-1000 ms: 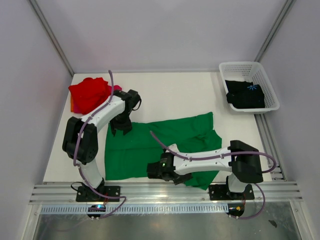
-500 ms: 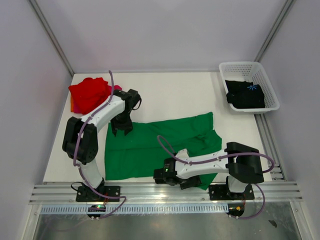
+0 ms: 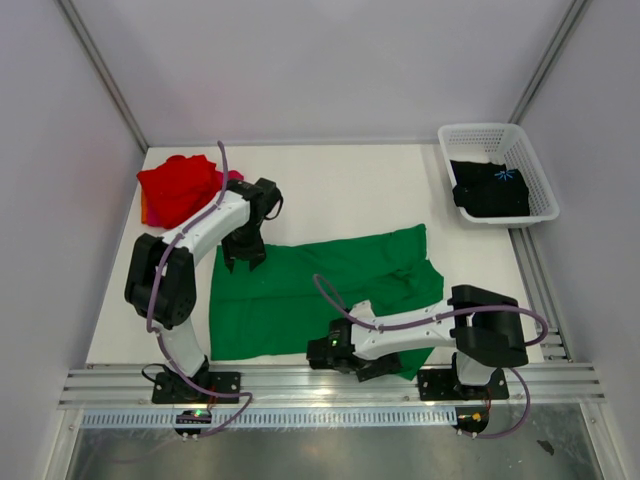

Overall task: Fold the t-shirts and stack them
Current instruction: Grap the side of the flattened tshirt closest away from the robot with both arms

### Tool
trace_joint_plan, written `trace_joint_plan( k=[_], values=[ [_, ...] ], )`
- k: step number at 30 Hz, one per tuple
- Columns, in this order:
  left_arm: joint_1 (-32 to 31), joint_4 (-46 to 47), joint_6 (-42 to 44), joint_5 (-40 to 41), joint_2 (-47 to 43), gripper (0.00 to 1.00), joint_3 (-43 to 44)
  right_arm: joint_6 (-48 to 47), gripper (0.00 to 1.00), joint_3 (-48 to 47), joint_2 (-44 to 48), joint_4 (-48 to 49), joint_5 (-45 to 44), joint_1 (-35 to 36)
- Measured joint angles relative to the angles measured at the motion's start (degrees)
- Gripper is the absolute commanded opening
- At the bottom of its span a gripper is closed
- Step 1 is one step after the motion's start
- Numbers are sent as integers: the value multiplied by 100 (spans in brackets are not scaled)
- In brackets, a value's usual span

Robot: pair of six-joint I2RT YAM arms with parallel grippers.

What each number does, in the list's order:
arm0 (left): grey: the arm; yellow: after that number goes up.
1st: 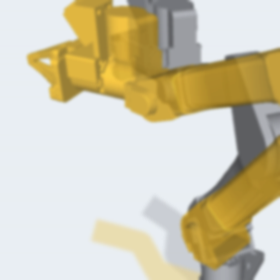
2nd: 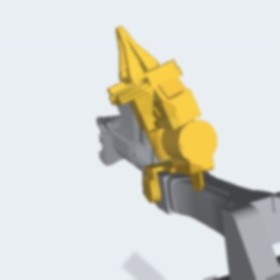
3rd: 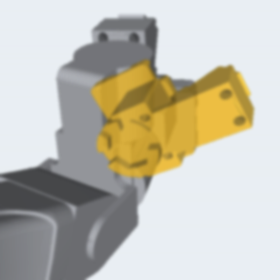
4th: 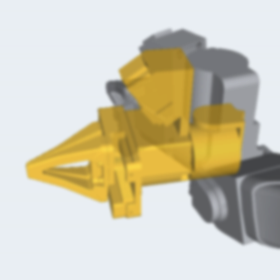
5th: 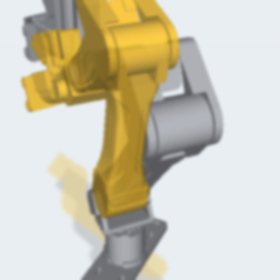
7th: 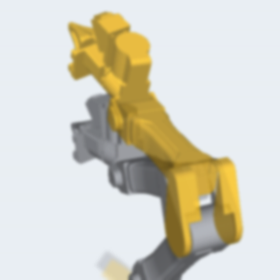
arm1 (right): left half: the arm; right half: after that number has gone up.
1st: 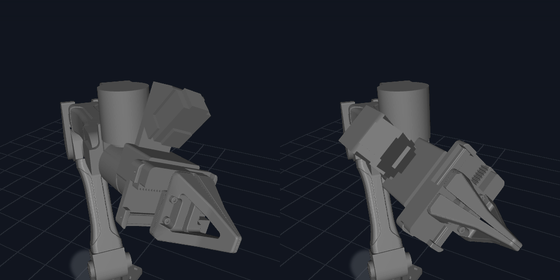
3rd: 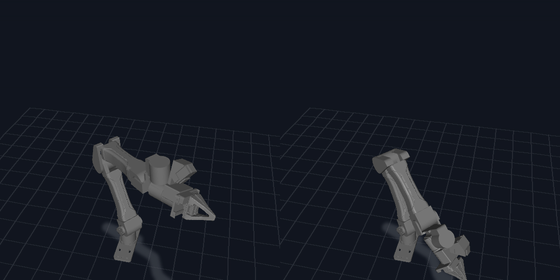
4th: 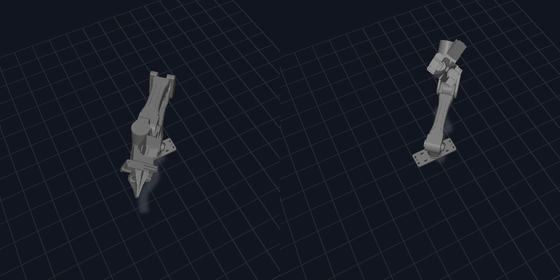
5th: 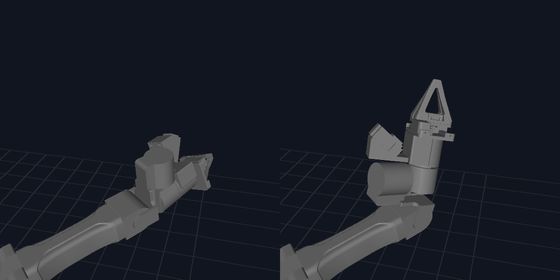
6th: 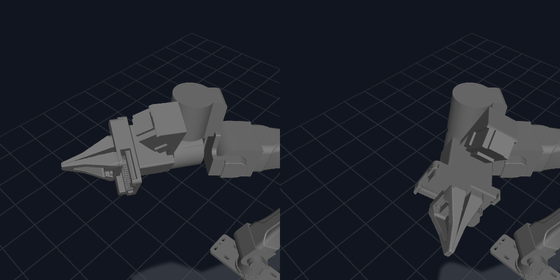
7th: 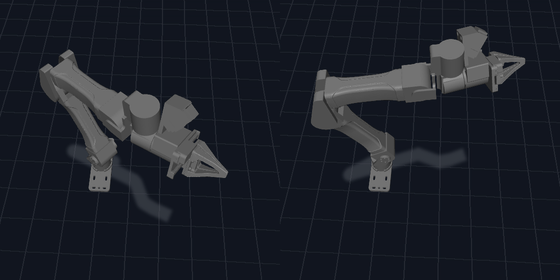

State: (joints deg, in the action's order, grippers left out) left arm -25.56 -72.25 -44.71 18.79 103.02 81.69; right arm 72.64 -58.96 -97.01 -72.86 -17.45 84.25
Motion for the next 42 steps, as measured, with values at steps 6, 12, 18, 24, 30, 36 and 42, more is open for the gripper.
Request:
trace_joint_plan(
  k=[6,12,18,24,30,36,42],
  values=[
    [0,0,0,0,0,53,0,-28,58,251,-92,188,39,2],
    [0,0,0,0,0,50,0,-55,35,328,-168,402,83,2],
    [0,0,-2,-9,-2,42,-2,-81,3,380,-177,505,92,2],
    [0,-2,-85,-103,-59,43,-61,-74,3,389,-177,509,9,2],
    [-24,9,-841,-210,-951,49,-885,-76,3,319,-177,374,-179,2],
    [-173,-52,-2188,-232,-2341,51,-1910,-164,3,94,-184,267,-323,2],
    [-461,-177,-3351,-254,-2889,51,-2938,-457,3,-284,-236,138,-627,2]
  ],
)
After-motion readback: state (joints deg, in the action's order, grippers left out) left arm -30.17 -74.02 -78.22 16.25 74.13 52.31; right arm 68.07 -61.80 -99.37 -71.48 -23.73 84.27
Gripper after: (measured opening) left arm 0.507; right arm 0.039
